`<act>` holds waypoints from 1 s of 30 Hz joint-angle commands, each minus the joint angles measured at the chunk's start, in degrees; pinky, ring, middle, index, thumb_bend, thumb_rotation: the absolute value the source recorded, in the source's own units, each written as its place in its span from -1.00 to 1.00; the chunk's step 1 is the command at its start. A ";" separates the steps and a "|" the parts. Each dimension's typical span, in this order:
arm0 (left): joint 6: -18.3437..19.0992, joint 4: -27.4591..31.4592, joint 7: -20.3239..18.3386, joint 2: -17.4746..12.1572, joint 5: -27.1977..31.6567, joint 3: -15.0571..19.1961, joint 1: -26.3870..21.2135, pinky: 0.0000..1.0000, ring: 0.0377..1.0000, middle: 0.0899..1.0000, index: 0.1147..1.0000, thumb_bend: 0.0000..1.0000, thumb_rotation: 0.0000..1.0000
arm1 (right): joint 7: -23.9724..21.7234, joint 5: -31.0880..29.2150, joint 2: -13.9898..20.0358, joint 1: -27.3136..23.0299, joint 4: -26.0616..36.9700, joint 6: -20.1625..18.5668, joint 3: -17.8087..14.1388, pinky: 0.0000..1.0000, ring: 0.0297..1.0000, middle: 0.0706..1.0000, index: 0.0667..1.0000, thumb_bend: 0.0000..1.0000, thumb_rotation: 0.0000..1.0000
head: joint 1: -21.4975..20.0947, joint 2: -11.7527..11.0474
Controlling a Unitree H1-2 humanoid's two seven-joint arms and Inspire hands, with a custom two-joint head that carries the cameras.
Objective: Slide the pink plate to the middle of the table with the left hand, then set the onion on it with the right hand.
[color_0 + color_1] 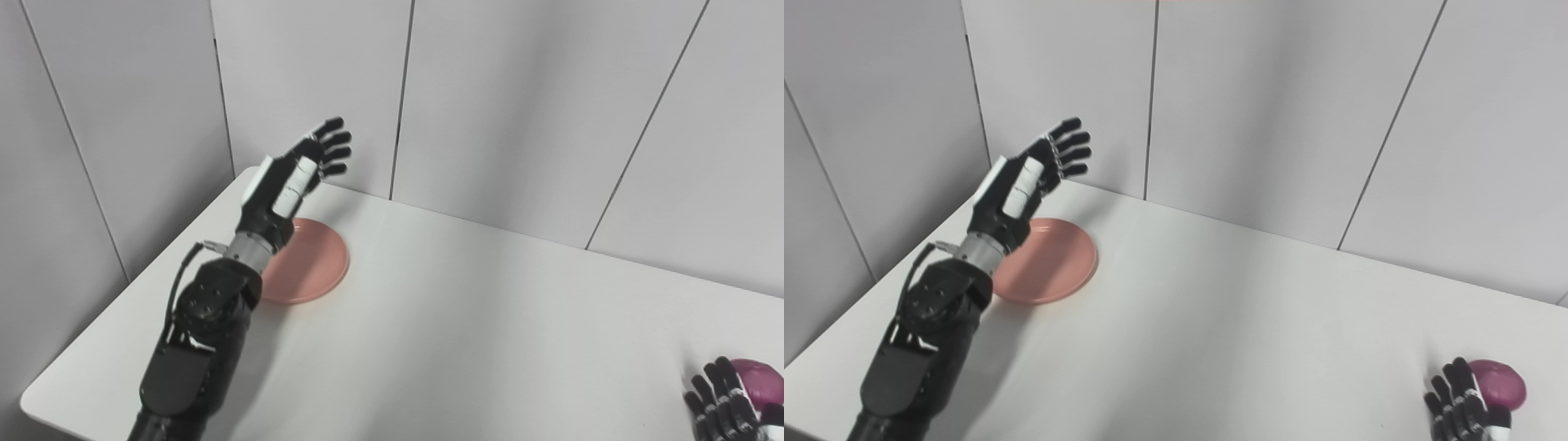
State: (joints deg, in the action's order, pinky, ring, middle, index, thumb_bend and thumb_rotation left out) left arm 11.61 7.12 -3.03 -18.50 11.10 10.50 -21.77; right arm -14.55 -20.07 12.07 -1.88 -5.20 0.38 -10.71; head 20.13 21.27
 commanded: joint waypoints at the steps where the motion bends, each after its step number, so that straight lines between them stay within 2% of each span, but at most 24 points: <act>1: -3.03 -0.79 -0.04 -1.77 -0.68 0.97 -3.30 0.57 0.71 0.71 0.65 0.94 0.74 | -0.44 -0.26 -3.35 5.05 -6.62 1.84 0.88 1.00 1.00 1.00 1.00 0.57 1.00 | -0.07 0.11; 2: -3.21 -1.09 -0.15 -1.85 -0.80 1.13 -3.45 0.57 0.71 0.71 0.66 0.92 0.75 | -0.42 -0.23 -3.36 5.05 -6.62 1.84 0.89 1.00 1.00 1.00 1.00 0.57 1.00 | -0.07 0.11; 6: -6.66 -8.51 -0.94 -5.29 -0.17 3.55 -7.00 0.54 0.70 0.72 0.65 0.84 0.74 | -0.28 -0.31 -3.53 5.23 -5.91 1.14 0.84 1.00 1.00 1.00 1.00 0.62 1.00 | -0.21 0.16; 9: -9.06 -13.34 -1.98 -7.38 -0.08 4.32 -9.15 0.57 0.69 0.70 0.63 0.85 0.71 | -0.44 -0.20 -3.53 5.17 -5.86 1.24 0.90 1.00 1.00 1.00 1.00 0.63 1.00 | -0.16 0.15; 13: -11.56 -19.34 -2.14 -9.82 -1.26 4.71 -11.46 0.49 0.65 0.68 0.63 0.86 0.72 | -0.12 -0.09 -3.75 5.20 -5.64 1.04 0.87 1.00 1.00 1.00 1.00 0.67 1.00 | -0.20 0.03; 15: -12.94 -22.49 -2.50 -10.87 -1.47 4.74 -12.38 0.54 0.64 0.69 0.64 0.86 0.73 | 0.03 -0.02 -3.79 5.23 -5.58 0.85 0.84 1.00 1.00 1.00 1.00 0.71 1.00 | -0.20 0.05; 18: -14.02 -24.34 -2.80 -11.36 -1.54 4.72 -12.87 0.59 0.64 0.70 0.65 0.84 0.74 | 0.22 -0.04 -3.87 5.25 -5.43 0.57 0.78 1.00 1.00 1.00 1.00 0.75 1.00 | -0.20 0.05; 22: -16.42 -32.66 -2.46 -13.01 -2.33 4.84 -14.43 0.61 0.65 0.71 0.69 0.80 0.74 | 0.39 0.17 -3.95 5.59 -4.51 0.23 0.93 1.00 1.00 1.00 1.00 0.79 1.00 | -0.37 0.24; 30: -18.78 -43.36 -3.10 -12.14 -0.07 6.32 -15.76 0.68 0.71 0.73 0.69 0.75 0.68 | 0.45 0.42 -3.92 5.95 -3.81 0.18 1.08 1.00 1.00 1.00 1.00 0.77 1.00 | -0.84 0.81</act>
State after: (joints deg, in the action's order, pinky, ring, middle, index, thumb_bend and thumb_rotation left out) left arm -4.23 -36.34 -5.94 -29.45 10.11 16.31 -33.86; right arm -14.05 -19.32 11.66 -1.29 -4.13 0.43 -11.00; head 19.34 21.88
